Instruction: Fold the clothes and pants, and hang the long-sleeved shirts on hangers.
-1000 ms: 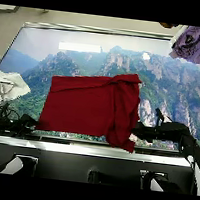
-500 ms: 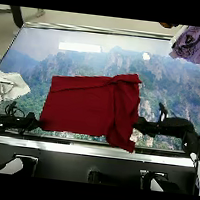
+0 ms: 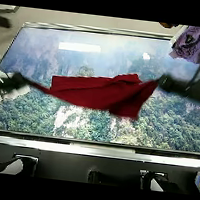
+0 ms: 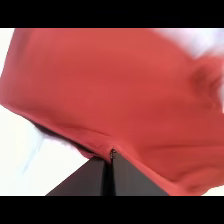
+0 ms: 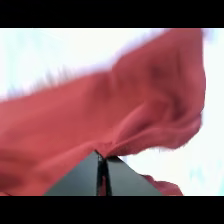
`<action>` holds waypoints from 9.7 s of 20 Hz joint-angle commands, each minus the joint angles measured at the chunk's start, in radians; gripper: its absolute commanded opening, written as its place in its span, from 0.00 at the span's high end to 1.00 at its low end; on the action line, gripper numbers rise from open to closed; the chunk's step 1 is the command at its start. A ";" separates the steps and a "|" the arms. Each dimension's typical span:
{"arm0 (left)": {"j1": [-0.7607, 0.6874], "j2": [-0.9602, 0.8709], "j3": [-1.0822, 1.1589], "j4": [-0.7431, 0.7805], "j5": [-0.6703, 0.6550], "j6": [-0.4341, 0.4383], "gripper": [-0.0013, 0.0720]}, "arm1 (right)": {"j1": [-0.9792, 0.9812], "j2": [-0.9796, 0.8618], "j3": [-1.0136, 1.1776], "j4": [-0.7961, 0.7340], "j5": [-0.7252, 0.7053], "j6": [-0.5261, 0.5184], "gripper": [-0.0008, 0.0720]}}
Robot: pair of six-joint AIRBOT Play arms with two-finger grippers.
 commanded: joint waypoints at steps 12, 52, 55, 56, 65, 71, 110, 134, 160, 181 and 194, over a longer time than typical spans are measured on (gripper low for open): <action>-0.012 0.368 0.734 0.671 -0.298 -0.493 0.96 | 0.001 0.271 0.735 -0.278 -0.162 0.218 0.95; 0.015 -0.169 -0.017 0.467 0.013 -0.335 0.22 | -0.438 -0.545 0.008 -0.020 -0.456 -0.109 0.55; 0.025 -0.082 -0.156 0.467 0.012 -0.336 0.22 | -0.433 -0.525 -0.192 -0.011 -0.408 -0.167 0.46; 0.025 -0.070 -0.177 0.467 0.012 -0.344 0.22 | -0.425 -0.525 -0.233 -0.012 -0.381 -0.180 0.46; 0.025 -0.066 -0.187 0.462 0.008 -0.403 0.22 | -0.325 -0.578 -0.289 -0.010 -0.252 -0.231 0.46; 0.029 -0.058 -0.208 0.448 -0.055 -0.309 0.22 | -0.297 -0.585 -0.288 -0.022 -0.218 -0.235 0.95; -0.087 -0.014 -0.246 0.142 0.062 -0.085 0.96 | -0.068 -0.348 -0.011 0.014 -0.108 -0.187 0.95; -0.087 0.249 0.790 0.673 -0.307 -0.272 0.96 | 0.054 0.159 0.809 -0.399 -0.402 0.291 0.95; -0.274 -0.772 0.639 0.577 0.059 -0.245 0.96 | 0.079 -0.918 0.753 -0.411 -0.241 0.294 0.95; -0.342 -0.808 0.639 0.687 -0.317 -0.283 0.96 | 0.079 -1.001 0.752 -0.542 -0.646 0.301 0.95; -0.205 -0.517 0.441 0.712 -0.343 -0.337 0.06 | -0.146 -0.817 0.657 -0.336 -0.669 0.185 0.34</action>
